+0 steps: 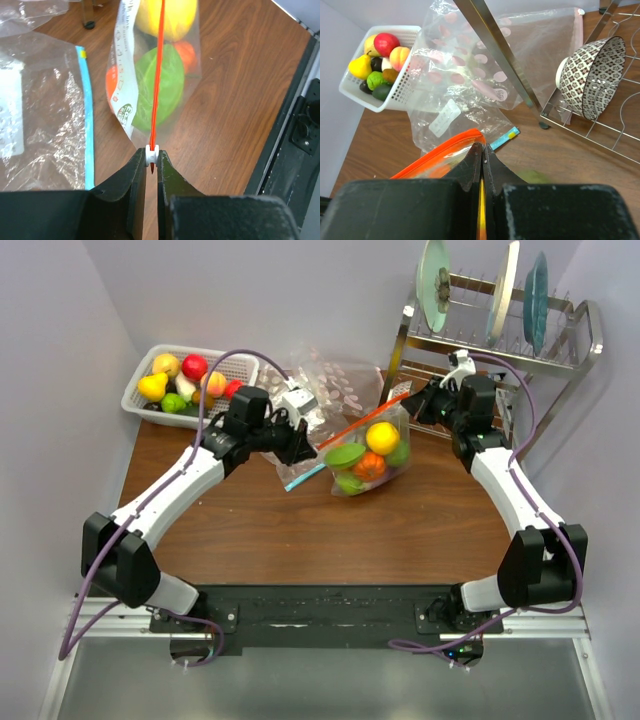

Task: Place the food in the zip-top bag and seal the zipper
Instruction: Place the zipper food storage bag at the center of the board.

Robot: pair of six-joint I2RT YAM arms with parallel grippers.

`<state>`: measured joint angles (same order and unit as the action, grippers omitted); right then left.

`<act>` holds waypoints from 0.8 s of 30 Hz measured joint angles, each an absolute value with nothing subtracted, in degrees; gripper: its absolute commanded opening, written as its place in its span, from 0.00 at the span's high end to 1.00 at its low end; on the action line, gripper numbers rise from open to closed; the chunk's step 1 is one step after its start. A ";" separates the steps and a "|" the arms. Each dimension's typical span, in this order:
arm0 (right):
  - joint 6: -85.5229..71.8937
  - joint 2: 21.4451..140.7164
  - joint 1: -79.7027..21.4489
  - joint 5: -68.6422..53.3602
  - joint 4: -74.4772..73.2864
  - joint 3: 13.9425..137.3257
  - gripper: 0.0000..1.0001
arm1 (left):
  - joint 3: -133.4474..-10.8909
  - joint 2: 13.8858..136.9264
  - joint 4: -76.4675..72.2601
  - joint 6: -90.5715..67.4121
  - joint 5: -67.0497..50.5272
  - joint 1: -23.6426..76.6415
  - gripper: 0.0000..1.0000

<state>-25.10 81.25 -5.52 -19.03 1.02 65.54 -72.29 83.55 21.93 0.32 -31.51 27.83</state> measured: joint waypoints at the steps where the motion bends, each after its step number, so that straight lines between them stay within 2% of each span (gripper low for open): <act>1: -25.41 81.25 -5.50 -19.35 1.32 65.43 0.81 | -72.29 83.46 21.93 -0.21 -30.72 27.83 1.00; 3: -25.89 81.28 -5.45 -19.84 1.67 65.41 0.80 | -72.29 83.22 22.11 -1.21 -28.75 27.79 1.00; 5: -26.52 81.60 -4.82 -20.47 3.51 65.45 0.70 | -72.29 82.89 22.74 -2.26 -26.20 27.59 1.00; 7: -27.38 82.30 -4.29 -21.19 4.86 65.73 0.52 | -72.31 82.70 23.27 -3.51 -23.05 26.98 1.00; 10: -28.27 84.49 -3.95 -22.74 5.76 66.87 0.37 | -72.55 82.70 24.49 -4.89 -18.13 26.06 1.00; 15: -28.42 84.73 -4.01 -23.79 5.58 66.98 0.30 | -74.70 83.00 26.68 -5.98 -9.63 25.45 1.00; 16: -28.42 84.51 -4.01 -23.90 5.45 66.98 0.27 | -75.16 83.15 26.83 -6.24 -8.38 25.36 0.94; 17: -28.45 84.07 -4.01 -23.99 5.34 66.98 0.26 | -75.77 83.44 27.11 -6.55 -7.01 25.15 0.85; 18: -28.45 83.33 -4.01 -23.99 5.15 66.92 0.25 | -76.27 83.74 27.24 -6.94 -5.80 24.82 0.70; 21: -28.51 79.77 -4.05 -23.90 4.54 65.71 0.21 | -77.30 84.66 27.44 -8.05 -2.76 23.51 0.45; 23: -28.53 77.10 -4.05 -23.64 3.40 64.88 0.18 | -77.58 84.95 27.38 -8.49 -1.15 22.92 0.39; 24: -28.51 75.70 -4.08 -23.31 2.66 64.51 0.14 | -77.60 84.97 27.35 -8.88 -0.51 22.74 0.33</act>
